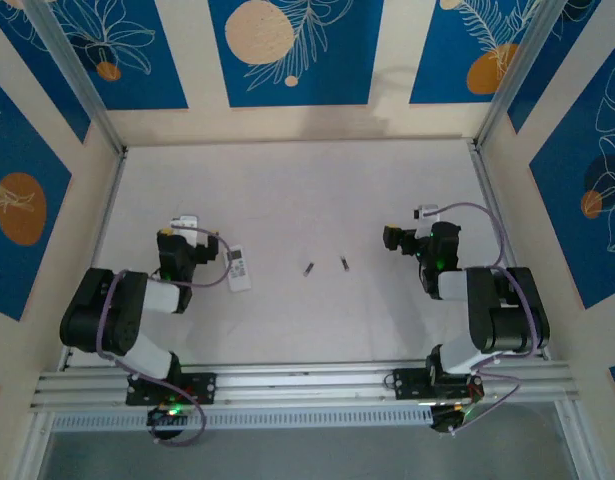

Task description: Load the batteries into the remote control

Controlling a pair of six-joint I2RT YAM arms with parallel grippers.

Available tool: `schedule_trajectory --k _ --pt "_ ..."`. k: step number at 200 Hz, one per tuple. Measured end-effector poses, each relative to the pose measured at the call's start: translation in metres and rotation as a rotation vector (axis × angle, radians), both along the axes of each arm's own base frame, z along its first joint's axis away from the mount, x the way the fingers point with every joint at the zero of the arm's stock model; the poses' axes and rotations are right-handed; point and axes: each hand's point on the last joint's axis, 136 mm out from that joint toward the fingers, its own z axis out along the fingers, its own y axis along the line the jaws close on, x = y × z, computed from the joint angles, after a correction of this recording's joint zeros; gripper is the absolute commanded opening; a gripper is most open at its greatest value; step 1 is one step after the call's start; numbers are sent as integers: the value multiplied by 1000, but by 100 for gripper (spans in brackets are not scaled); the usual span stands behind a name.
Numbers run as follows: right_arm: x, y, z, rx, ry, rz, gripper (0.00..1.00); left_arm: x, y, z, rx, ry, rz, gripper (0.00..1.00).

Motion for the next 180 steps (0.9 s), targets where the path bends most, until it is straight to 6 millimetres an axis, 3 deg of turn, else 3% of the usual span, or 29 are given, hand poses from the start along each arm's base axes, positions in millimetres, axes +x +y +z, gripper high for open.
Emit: schedule_trajectory --k 180 --pt "0 -1 0 1 4 -8 99 3 0 3 -2 -9 -1 100"
